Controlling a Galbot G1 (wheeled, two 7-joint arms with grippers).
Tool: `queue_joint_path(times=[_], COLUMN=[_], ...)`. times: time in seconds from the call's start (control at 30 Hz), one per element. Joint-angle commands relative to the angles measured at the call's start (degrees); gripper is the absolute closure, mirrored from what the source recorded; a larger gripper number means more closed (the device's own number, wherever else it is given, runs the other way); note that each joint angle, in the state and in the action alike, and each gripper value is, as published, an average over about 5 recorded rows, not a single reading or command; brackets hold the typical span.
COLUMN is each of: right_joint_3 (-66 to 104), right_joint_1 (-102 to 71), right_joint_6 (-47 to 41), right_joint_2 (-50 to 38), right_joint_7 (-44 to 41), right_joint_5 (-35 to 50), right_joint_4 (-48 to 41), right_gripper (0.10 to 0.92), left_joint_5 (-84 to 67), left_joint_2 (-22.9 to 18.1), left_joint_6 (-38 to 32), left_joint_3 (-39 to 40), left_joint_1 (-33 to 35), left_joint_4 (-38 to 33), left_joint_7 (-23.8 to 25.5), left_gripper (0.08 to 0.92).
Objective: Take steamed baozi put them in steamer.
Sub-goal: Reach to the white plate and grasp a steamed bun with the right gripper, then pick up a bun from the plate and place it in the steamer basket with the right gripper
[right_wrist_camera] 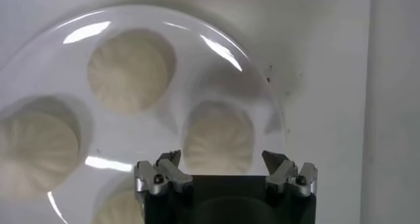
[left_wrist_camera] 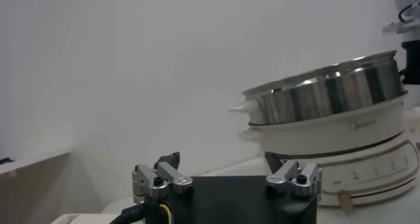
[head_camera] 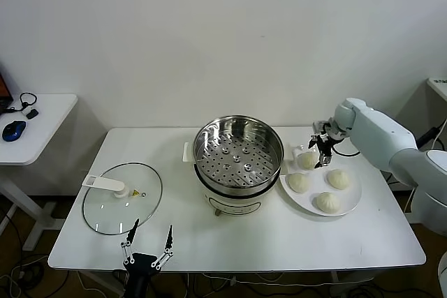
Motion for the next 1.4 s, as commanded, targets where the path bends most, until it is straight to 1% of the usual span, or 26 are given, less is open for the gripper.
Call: queue_joint_path(times=[0.03, 0.47, 0.57, 0.77, 1.0, 1.17, 1.4], right_joint_3=[0.63, 1.02, 1.11, 1.23, 1.09, 0.32, -4.10], right_joint_1=[-0.16, -0.60, -0.70, -0.87, -0.80, -0.15, 3.82], right_joint_6=[0.28, 0.05, 0.07, 0.07, 0.08, 0.09, 0.74], right_joint_2=[0.43, 1.52, 1.75, 1.78, 1.49, 0.57, -2.40], right_joint_7=[-0.01, 0.21, 0.34, 0.31, 0.24, 0.22, -0.09], right_joint_5=[-0.71, -1.16, -1.65, -2.19, -2.61, -2.40, 0.64], right_joint_4=[-0.68, -1.72, -1.95, -1.91, -1.13, 0.49, 5.36], right_gripper=[0.203, 0.204, 0.228, 0.315, 0.382, 0.397, 0.397], left_joint_5=[0.07, 0.20, 0.20, 0.20, 0.34, 0.43, 0.54], left_joint_2=[-0.42, -0.32, -0.29, -0.23, -0.23, -0.24, -0.35], left_joint_6=[0.13, 0.24, 0.20, 0.18, 0.23, 0.25, 0.26], left_joint_3=[-0.05, -0.03, -0.06, -0.03, 0.13, 0.16, 0.04], left_joint_1=[-0.18, -0.56, -0.52, -0.41, -0.37, -0.31, -0.01], left_joint_4=[0.17, 0.37, 0.33, 0.22, 0.17, 0.06, -0.38], left_joint_7=[0.08, 0.07, 0.03, 0.00, -0.03, -0.06, -0.06], left_gripper=[0.177, 0.177, 0.177, 0.177, 0.177, 0.177, 0.177])
